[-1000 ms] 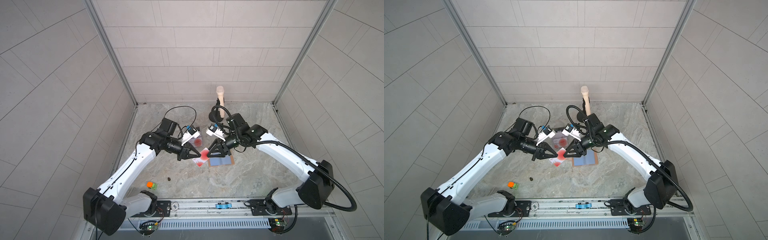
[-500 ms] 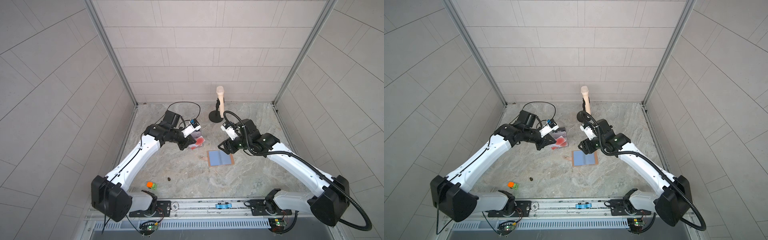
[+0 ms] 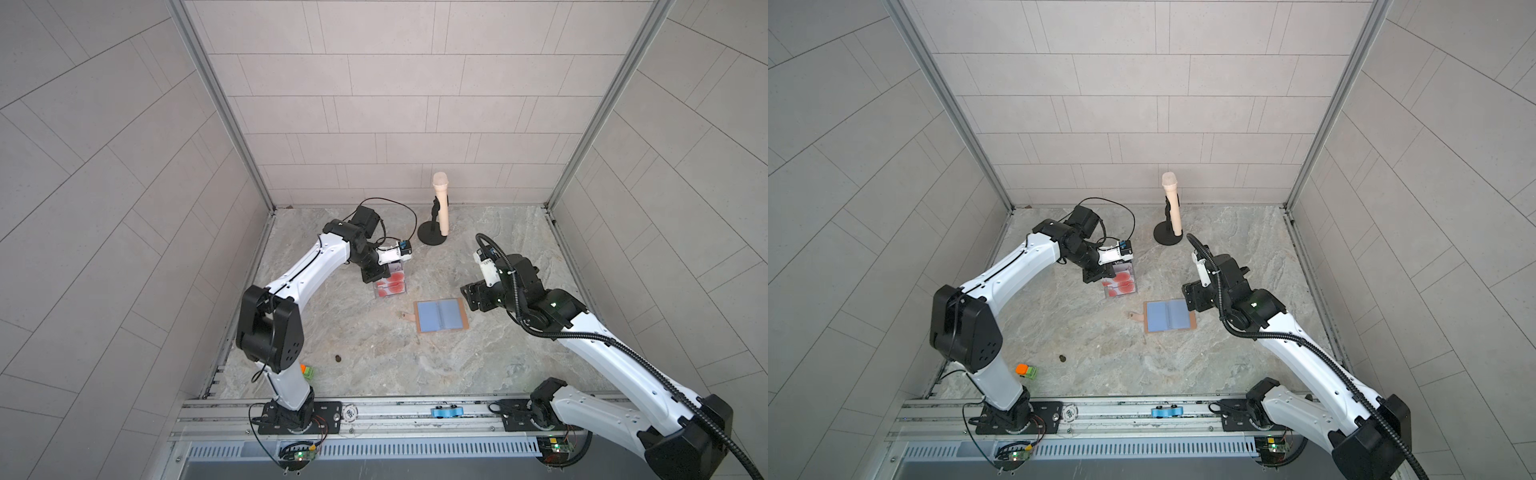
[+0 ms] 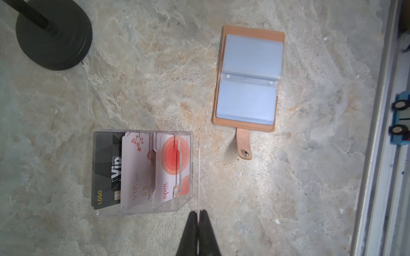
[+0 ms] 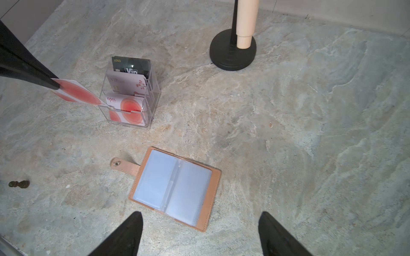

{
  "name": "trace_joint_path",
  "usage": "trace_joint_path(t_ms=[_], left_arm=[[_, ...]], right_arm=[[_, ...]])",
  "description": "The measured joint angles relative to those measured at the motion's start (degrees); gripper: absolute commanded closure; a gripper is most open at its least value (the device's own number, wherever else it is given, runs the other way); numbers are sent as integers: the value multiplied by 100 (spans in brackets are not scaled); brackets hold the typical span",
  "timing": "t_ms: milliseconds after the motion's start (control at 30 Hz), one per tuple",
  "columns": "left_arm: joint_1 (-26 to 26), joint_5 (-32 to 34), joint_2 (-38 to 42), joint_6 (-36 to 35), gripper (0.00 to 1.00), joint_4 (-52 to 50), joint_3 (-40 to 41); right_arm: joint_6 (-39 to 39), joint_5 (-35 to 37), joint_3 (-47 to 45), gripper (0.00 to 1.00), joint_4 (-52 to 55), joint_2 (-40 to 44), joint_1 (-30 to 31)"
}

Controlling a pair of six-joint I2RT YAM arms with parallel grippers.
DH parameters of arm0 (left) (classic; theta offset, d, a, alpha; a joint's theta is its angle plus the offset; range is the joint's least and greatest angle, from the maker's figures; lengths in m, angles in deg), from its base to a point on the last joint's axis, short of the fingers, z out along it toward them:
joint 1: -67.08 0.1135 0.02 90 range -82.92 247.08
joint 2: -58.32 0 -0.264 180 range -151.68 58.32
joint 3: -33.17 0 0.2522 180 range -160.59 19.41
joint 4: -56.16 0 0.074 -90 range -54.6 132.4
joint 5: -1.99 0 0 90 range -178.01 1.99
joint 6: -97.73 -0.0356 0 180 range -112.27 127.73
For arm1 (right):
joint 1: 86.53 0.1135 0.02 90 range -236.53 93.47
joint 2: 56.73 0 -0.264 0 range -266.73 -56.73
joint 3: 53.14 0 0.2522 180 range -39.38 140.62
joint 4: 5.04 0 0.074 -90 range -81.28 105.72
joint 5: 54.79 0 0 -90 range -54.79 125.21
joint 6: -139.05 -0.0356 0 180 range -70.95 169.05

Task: Take the credit cards out of the card holder
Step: Place the credit card in the storage box.

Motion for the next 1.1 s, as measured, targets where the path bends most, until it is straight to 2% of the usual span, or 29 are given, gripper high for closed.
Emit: trace_joint_path(t_ms=[167,467,1100], left_arm=[[7,254,-511,-286,100,-26,-308],[15,431,-916,-407,100,149,-402],[15,396,-1001,-256,100,522,-396]], right_arm=[[-46,162,-33,11,-4,57,-13],[-72,332,-35,10,-4,52,-33],[-74,354,-133,10,-90,85,-44]])
